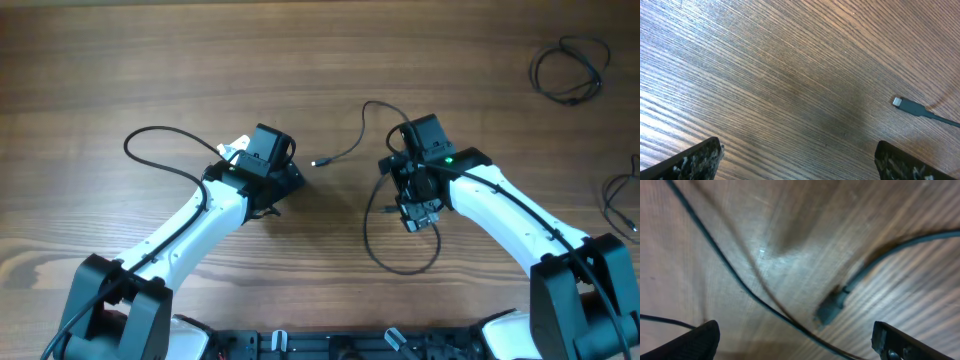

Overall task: Untangle cables
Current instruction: 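Position both grippers over the last black cable near the table center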

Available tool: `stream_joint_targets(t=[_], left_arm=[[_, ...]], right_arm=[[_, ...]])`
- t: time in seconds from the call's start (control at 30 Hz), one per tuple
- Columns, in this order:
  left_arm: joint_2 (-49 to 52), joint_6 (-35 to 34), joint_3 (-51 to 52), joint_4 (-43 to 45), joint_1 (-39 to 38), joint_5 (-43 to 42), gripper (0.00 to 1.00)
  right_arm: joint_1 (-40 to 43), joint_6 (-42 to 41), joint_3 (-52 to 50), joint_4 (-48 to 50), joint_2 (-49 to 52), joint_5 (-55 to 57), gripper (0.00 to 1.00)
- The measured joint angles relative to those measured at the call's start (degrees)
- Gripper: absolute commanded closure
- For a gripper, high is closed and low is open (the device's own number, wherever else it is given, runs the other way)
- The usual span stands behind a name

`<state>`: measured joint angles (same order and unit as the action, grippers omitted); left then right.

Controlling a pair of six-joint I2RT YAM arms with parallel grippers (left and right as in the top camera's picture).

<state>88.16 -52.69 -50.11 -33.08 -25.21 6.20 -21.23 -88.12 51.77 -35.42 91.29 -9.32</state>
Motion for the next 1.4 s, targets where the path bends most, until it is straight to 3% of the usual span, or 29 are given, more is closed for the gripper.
stream_joint_targets(t=[0.57, 0.7, 0.83, 1.13, 1.4], left_arm=[[0.0, 0.0, 0.0, 0.0, 0.0, -0.02, 0.0], [0.0, 0.0, 0.0, 0.0, 0.0, -0.02, 0.0], [0.0, 0.0, 0.0, 0.0, 0.0, 0.0, 0.0], [0.0, 0.0, 0.0, 0.0, 0.0, -0.02, 0.0], [0.0, 0.0, 0.0, 0.0, 0.0, 0.0, 0.0]], right_arm=[[-0.39, -0.55, 0.0, 4.04, 5.95, 2.34, 0.0], [-0.46, 4.09, 0.0, 11.37, 6.01, 4.15, 0.0], [-0.5, 6.84, 0.0, 12.61, 6.25, 5.51, 0.0], [-0.76, 27.45, 1.4, 29.77, 11.72, 4.85, 0.0], [-0.76, 41.81, 1.18, 36.17, 13.53, 3.76, 0.0]])
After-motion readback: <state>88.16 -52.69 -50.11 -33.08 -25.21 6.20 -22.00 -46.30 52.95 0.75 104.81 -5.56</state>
